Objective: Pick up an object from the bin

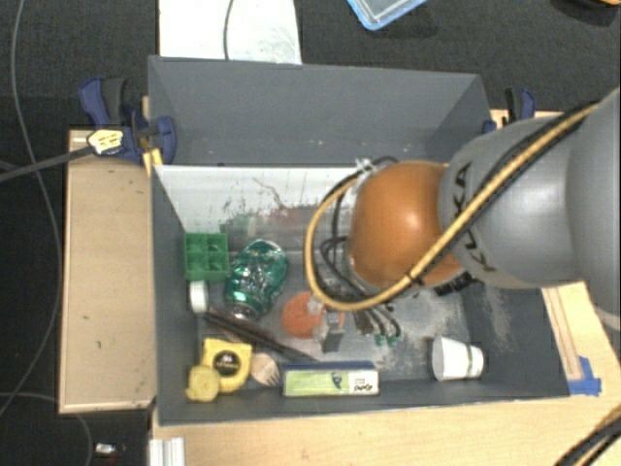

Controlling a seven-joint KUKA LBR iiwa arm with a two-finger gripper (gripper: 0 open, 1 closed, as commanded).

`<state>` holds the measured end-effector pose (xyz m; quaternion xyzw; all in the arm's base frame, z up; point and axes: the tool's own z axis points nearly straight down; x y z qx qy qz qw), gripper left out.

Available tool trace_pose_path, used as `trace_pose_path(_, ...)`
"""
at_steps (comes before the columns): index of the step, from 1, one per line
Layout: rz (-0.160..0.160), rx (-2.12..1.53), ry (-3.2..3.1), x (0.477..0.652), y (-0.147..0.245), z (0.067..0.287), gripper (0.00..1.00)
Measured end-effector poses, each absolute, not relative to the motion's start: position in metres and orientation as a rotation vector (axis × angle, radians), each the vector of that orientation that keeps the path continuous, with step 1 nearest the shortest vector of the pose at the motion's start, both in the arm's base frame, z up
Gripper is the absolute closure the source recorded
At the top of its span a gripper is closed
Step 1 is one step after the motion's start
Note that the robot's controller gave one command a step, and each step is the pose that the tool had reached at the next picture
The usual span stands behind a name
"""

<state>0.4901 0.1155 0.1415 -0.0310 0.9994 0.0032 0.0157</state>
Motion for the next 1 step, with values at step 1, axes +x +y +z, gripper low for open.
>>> trace_pose_path(1, 0.01, -0.006, 3.112, 0.4844, 0.1011, 0.2165, 1.0)
